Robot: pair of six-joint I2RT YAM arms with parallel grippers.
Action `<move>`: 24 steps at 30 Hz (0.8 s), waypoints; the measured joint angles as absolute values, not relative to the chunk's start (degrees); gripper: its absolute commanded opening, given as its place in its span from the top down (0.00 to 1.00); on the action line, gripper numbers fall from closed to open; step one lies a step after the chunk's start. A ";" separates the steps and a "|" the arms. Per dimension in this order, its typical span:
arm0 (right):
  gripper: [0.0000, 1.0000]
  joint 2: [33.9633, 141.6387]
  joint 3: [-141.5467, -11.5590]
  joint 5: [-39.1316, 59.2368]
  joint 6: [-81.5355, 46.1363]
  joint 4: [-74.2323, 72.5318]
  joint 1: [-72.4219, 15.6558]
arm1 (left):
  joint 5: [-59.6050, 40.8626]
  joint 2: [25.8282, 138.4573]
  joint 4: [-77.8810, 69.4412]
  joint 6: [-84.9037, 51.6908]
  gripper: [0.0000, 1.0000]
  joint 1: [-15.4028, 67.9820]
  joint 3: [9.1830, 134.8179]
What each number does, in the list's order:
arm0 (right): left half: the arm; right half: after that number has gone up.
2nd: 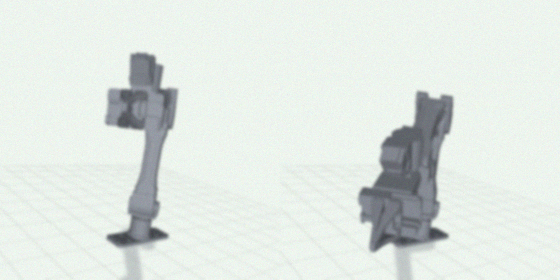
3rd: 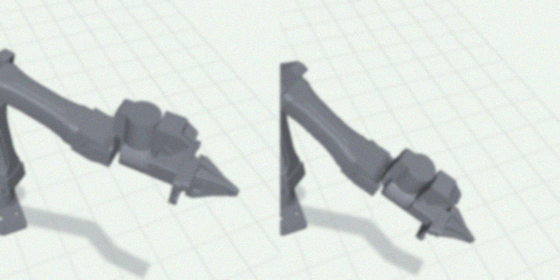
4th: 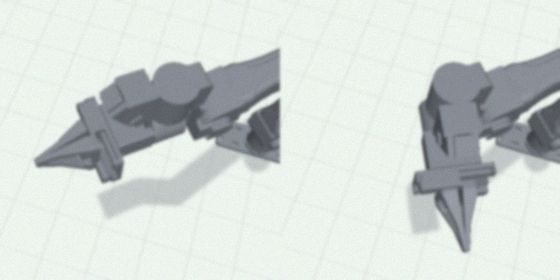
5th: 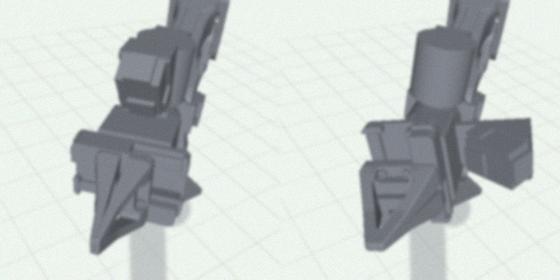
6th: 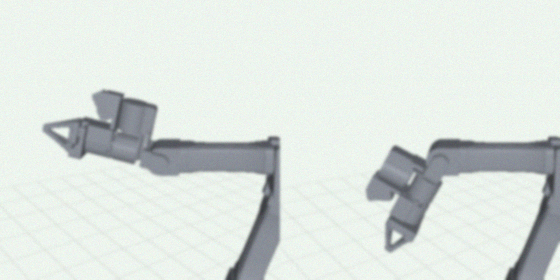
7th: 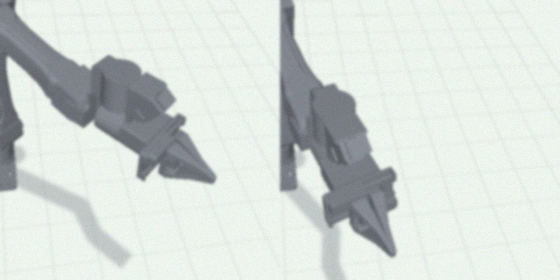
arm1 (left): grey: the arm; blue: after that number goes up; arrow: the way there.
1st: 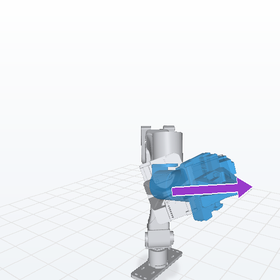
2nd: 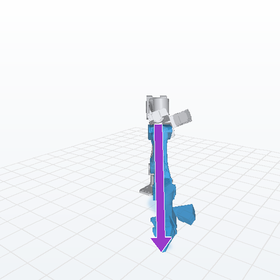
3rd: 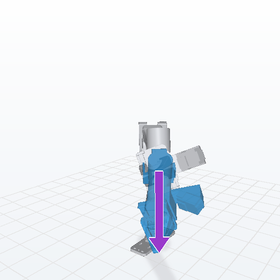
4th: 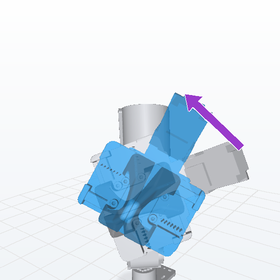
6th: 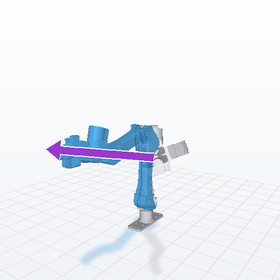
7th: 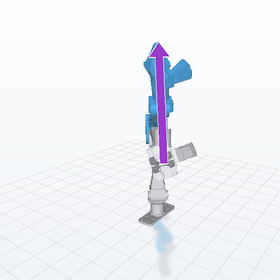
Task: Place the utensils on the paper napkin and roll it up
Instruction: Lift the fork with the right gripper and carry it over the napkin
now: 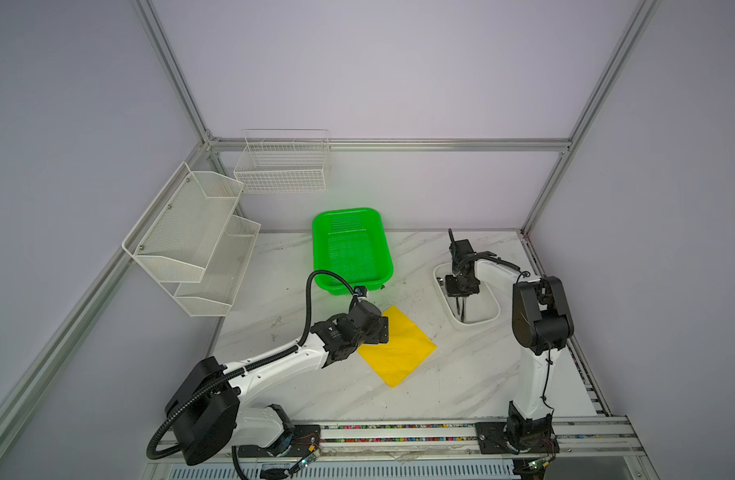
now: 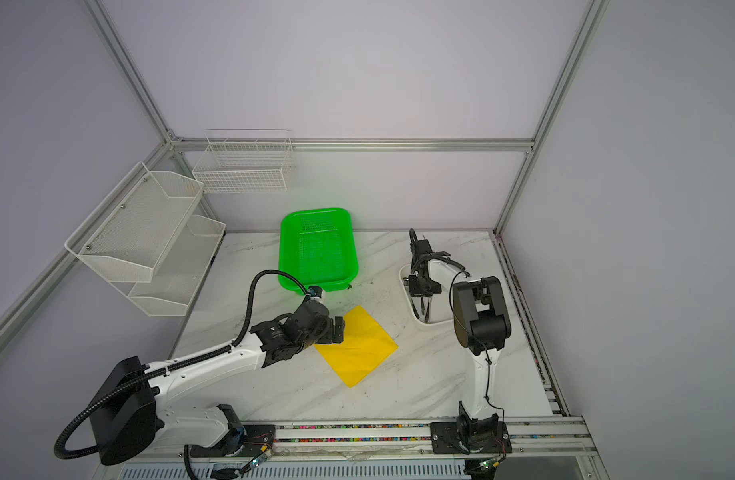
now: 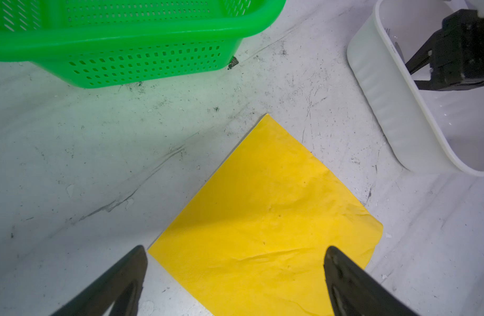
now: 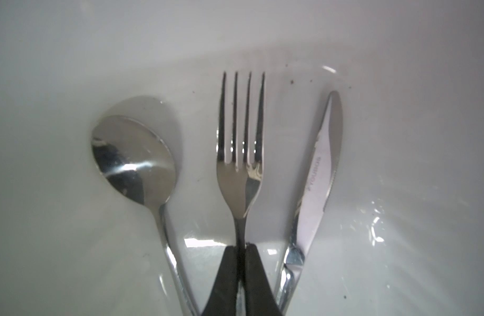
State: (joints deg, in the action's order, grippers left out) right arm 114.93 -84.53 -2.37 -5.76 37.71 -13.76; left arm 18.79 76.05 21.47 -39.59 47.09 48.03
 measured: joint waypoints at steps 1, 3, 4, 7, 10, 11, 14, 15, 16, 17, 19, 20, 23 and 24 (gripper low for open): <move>1.00 113.75 -84.53 -2.35 -5.74 38.15 -13.76 | 18.98 76.05 21.71 -39.53 0.01 47.03 48.03; 1.00 110.76 -84.53 -2.31 -5.74 38.59 -13.76 | 19.64 75.99 22.11 -39.38 0.00 46.87 48.03; 0.99 108.95 -84.53 -2.26 -5.74 38.70 -13.76 | 19.92 75.88 22.20 -39.38 0.00 46.81 48.03; 0.99 103.44 -84.53 -1.69 -5.69 39.27 -13.76 | 20.45 75.29 22.24 -39.38 0.00 46.48 48.01; 0.99 99.13 -84.53 -0.01 -5.74 40.47 -14.28 | 20.84 74.17 22.63 -39.40 0.00 45.98 48.01; 0.99 97.78 -84.42 0.45 -5.93 40.69 -14.81 | 20.84 73.63 22.92 -39.38 0.00 45.69 48.01; 0.99 93.86 -82.78 2.02 -7.44 40.49 -18.33 | 20.14 71.70 23.31 -39.40 0.00 44.51 47.92; 0.99 92.47 -81.84 2.79 -8.29 40.47 -20.36 | 19.66 70.94 23.29 -39.42 0.00 43.92 47.86; 0.99 91.33 -80.88 3.31 -9.34 40.42 -22.59 | 19.22 70.26 23.24 -39.62 0.00 43.38 47.66; 0.99 90.59 -79.99 3.86 -10.37 40.25 -24.51 | 18.87 69.78 23.29 -39.88 0.00 43.00 47.42; 0.99 89.69 -77.52 4.67 -12.95 39.27 -29.10 | 18.37 68.82 23.55 -40.53 0.00 42.33 46.39; 0.99 89.67 -76.29 5.08 -14.13 38.83 -30.83 | 18.20 68.40 23.73 -41.04 0.00 42.15 45.71; 0.99 90.35 -71.55 5.87 -18.44 36.40 -36.73 | 16.64 66.19 24.56 -42.68 0.00 41.25 42.68; 0.99 91.13 -70.37 6.24 -19.86 35.79 -38.37 | 16.23 65.28 25.19 -43.09 0.00 40.91 41.76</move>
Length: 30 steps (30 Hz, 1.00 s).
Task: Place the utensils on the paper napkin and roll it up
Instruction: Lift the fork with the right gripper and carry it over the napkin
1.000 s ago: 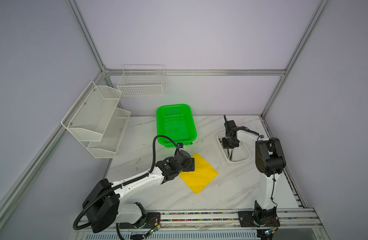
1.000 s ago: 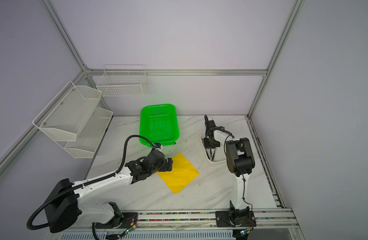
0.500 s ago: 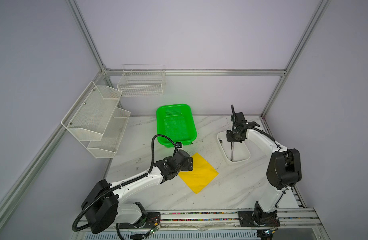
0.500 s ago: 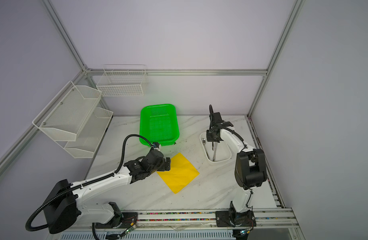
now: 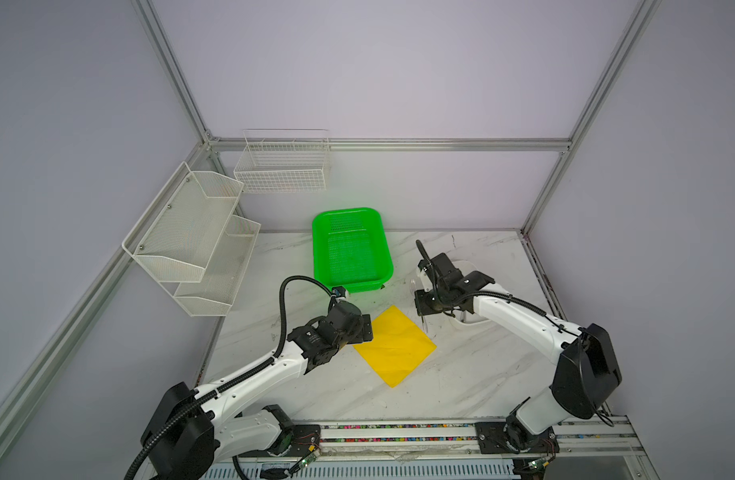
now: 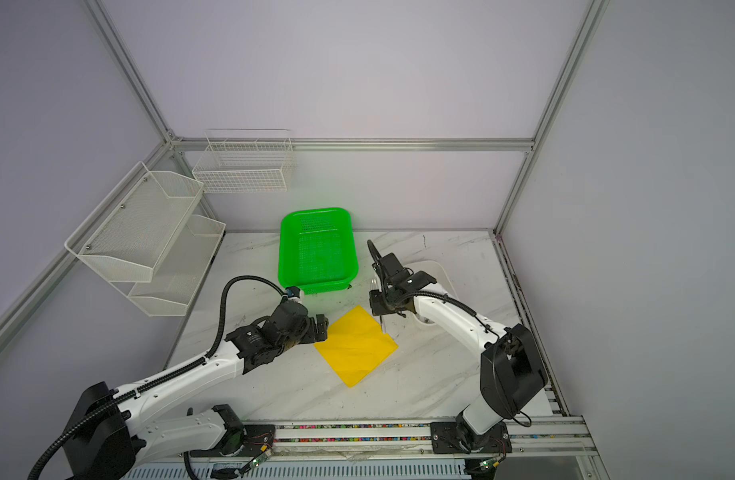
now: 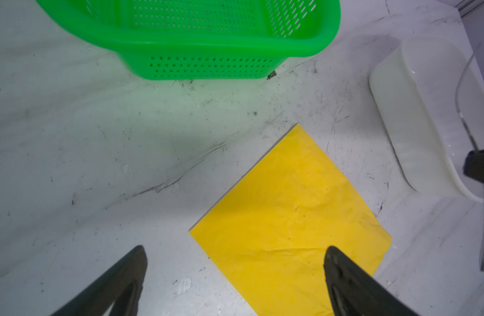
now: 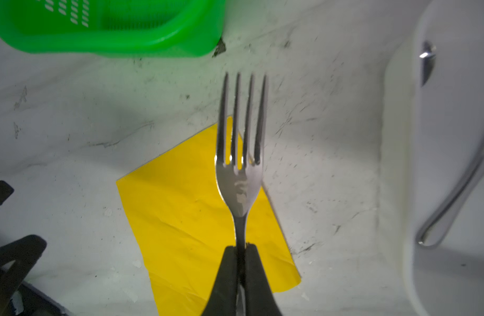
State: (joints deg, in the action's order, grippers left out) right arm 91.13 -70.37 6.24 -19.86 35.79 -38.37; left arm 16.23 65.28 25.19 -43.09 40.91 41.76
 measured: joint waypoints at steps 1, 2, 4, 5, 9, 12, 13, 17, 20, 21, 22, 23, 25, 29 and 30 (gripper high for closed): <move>0.99 92.16 -69.54 6.50 -21.10 35.14 -39.75 | 15.94 64.31 25.80 -43.62 0.01 40.53 40.95; 0.99 93.45 -69.34 6.59 -22.17 34.92 -40.93 | 15.68 63.35 26.20 -44.03 0.00 40.23 40.29; 0.99 96.62 -69.71 6.57 -24.03 33.80 -42.98 | 15.40 60.84 27.22 -44.93 0.00 39.44 38.81; 0.99 98.13 -70.19 6.52 -24.71 33.61 -43.81 | 15.33 59.81 27.64 -45.32 0.00 39.13 38.22; 0.99 105.01 -73.49 5.61 -27.38 33.17 -46.98 | 15.57 55.59 29.54 -47.00 0.00 37.39 35.86; 0.99 108.49 -75.59 4.73 -29.06 33.19 -49.04 | 16.34 53.15 31.38 -47.88 0.00 36.01 34.98; 0.99 109.30 -76.12 4.49 -29.61 33.26 -49.71 | 16.78 52.36 32.08 -48.03 0.00 35.64 34.81; 0.98 111.26 -77.25 4.03 -31.73 33.17 -51.53 | 19.25 49.32 34.81 -48.60 0.00 35.09 34.76; 0.98 111.79 -77.25 4.08 -33.41 33.10 -52.31 | 21.45 45.98 36.40 -48.69 0.00 34.98 34.76; 0.98 111.90 -77.25 4.05 -33.91 33.10 -52.40 | 21.91 45.04 36.67 -48.69 0.00 34.98 34.76; 0.98 112.12 -77.30 3.99 -34.35 33.12 -52.42 | 22.37 44.05 36.93 -48.64 0.00 34.98 34.76; 0.98 112.42 -77.43 3.90 -34.72 33.12 -52.42 | 22.79 43.11 37.08 -48.60 0.00 34.98 34.74; 0.98 113.08 -77.97 3.79 -35.51 33.17 -52.42 | 23.24 41.87 37.12 -48.47 0.00 34.98 34.59; 0.96 114.13 -79.33 3.51 -36.53 33.17 -52.45 | 23.75 40.84 37.69 -48.45 0.00 34.98 33.82; 0.96 114.37 -79.61 3.44 -36.69 33.28 -52.47 | 23.79 40.84 37.93 -48.45 0.00 34.98 33.82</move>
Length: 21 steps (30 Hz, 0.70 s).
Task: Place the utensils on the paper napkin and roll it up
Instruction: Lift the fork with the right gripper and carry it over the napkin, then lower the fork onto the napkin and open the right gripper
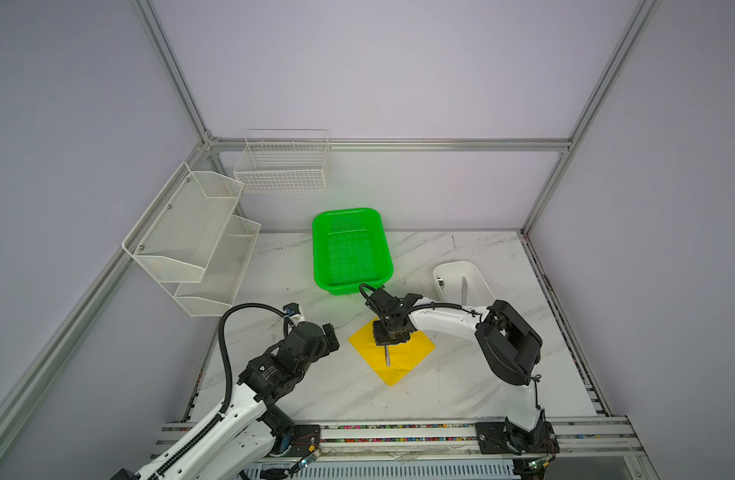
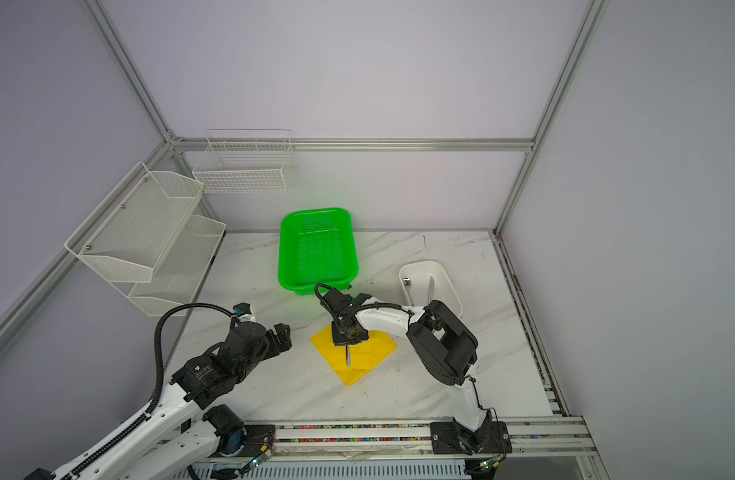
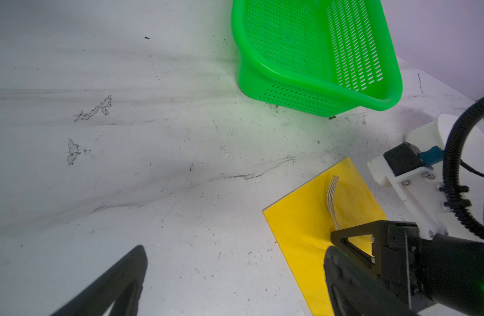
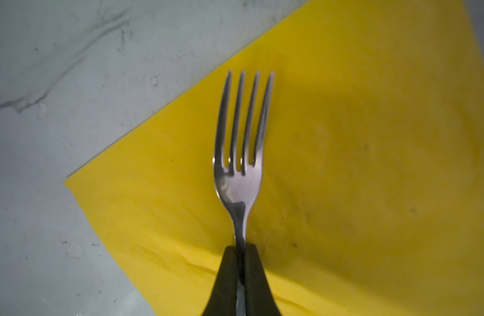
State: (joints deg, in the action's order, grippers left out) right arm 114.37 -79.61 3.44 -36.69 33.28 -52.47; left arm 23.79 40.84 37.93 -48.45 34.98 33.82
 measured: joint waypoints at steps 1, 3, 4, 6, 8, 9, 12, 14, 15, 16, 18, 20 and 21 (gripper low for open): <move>0.95 114.54 -79.94 3.29 -36.84 33.41 -52.58 | 23.86 40.84 38.06 -48.45 0.00 34.98 33.82; 0.95 114.78 -80.31 3.03 -36.95 33.56 -52.69 | 23.92 40.77 38.24 -48.45 0.00 34.98 33.82; 0.94 114.78 -80.38 2.81 -36.97 33.67 -52.77 | 24.01 40.71 38.37 -48.45 0.00 34.98 33.82; 0.92 114.78 -80.40 2.50 -36.95 33.69 -52.88 | 24.12 40.51 38.59 -48.45 0.00 34.98 33.82; 0.91 114.78 -80.40 2.37 -36.97 33.74 -52.95 | 24.16 40.32 38.70 -48.45 0.01 34.98 33.82; 0.89 114.78 -80.40 2.35 -36.97 33.74 -52.95 | 24.21 40.23 38.70 -48.45 0.00 34.98 33.82; 0.89 114.78 -80.40 2.37 -36.95 33.74 -52.95 | 24.21 40.01 38.72 -48.42 0.00 34.98 33.82; 0.86 114.78 -80.40 2.37 -36.97 33.71 -52.95 | 24.21 39.88 38.72 -48.42 0.00 34.98 33.82; 0.86 114.78 -80.42 2.37 -36.95 33.71 -52.95 | 24.21 39.86 38.72 -48.42 0.00 34.98 33.82; 0.86 114.80 -80.49 2.35 -36.95 33.74 -52.95 | 24.21 39.86 38.72 -48.42 0.00 34.98 33.82; 0.84 114.83 -80.64 2.37 -36.95 33.74 -52.95 | 24.18 39.86 38.72 -48.42 0.00 34.98 33.82; 0.82 114.83 -80.86 2.35 -37.04 33.69 -52.95 | 24.12 39.86 38.72 -48.40 0.00 34.98 33.82; 0.81 114.83 -80.90 2.35 -37.04 33.69 -52.95 | 24.03 39.86 38.70 -48.40 0.00 34.98 33.82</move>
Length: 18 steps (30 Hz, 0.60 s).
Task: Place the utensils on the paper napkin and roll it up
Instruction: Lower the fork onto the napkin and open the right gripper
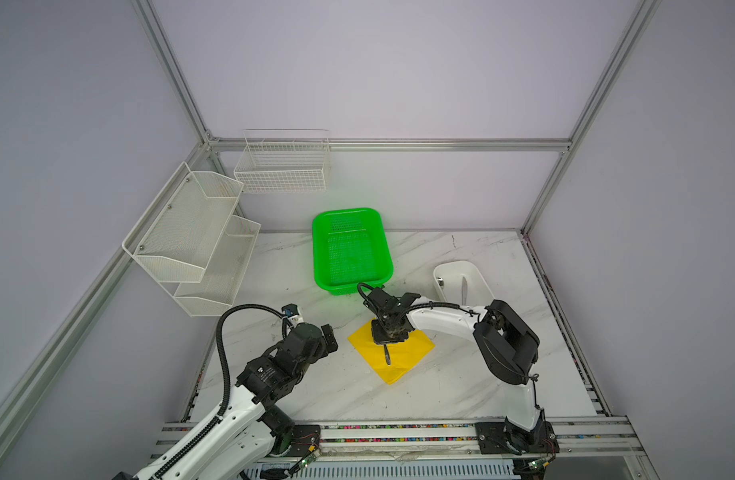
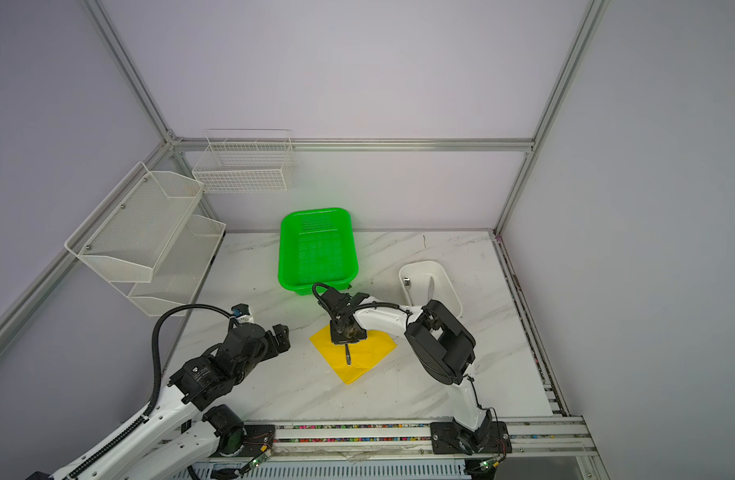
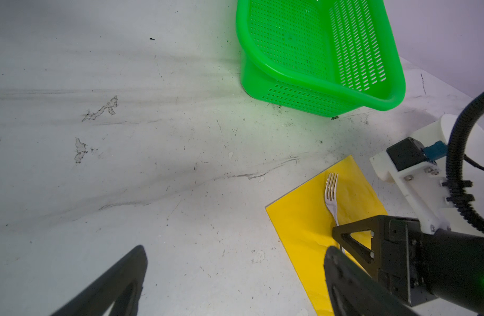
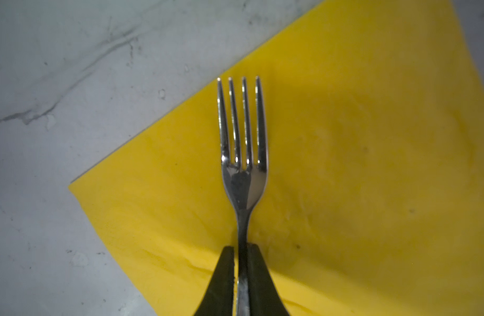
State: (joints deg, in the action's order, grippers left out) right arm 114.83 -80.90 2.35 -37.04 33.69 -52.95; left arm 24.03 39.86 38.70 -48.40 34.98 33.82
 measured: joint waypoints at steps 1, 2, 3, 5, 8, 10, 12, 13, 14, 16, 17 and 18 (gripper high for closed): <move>0.81 114.83 -80.90 2.33 -37.06 33.69 -52.95 | 23.94 39.86 38.70 -48.36 0.00 34.98 33.82; 0.82 114.83 -80.90 2.33 -37.12 33.71 -52.95 | 23.79 39.88 38.68 -48.34 0.00 34.98 33.82; 0.83 114.83 -80.90 2.33 -37.21 33.69 -52.95 | 23.68 39.90 38.68 -48.27 0.00 34.98 33.82; 0.85 114.83 -80.90 2.33 -37.41 33.65 -52.95 | 23.35 40.03 38.63 -48.23 0.01 34.98 33.82; 0.88 114.83 -80.90 2.28 -38.00 33.65 -52.95 | 22.90 40.47 38.61 -48.23 0.00 34.98 33.82; 0.88 114.83 -80.90 2.24 -38.20 33.65 -52.95 | 22.70 40.66 38.59 -48.23 0.00 34.98 33.82; 0.88 114.83 -80.90 2.24 -38.33 33.63 -52.95 | 22.59 40.73 38.54 -48.23 0.00 34.98 33.82; 0.88 114.83 -80.90 2.24 -38.37 33.63 -52.95 | 22.50 40.73 38.50 -48.23 0.00 34.98 33.82; 0.88 114.83 -80.90 2.24 -38.41 33.63 -52.95 | 22.44 40.75 38.50 -48.25 0.00 34.98 33.82; 0.89 114.83 -80.90 2.22 -38.59 33.61 -52.95 | 22.22 40.82 38.46 -48.29 0.00 34.98 33.82; 0.89 114.83 -80.90 2.20 -38.76 33.58 -52.95 | 22.11 40.88 38.46 -48.40 0.00 34.98 33.82; 0.89 114.83 -80.88 2.13 -38.94 33.52 -52.95 | 22.00 40.95 38.44 -48.42 0.00 34.98 33.82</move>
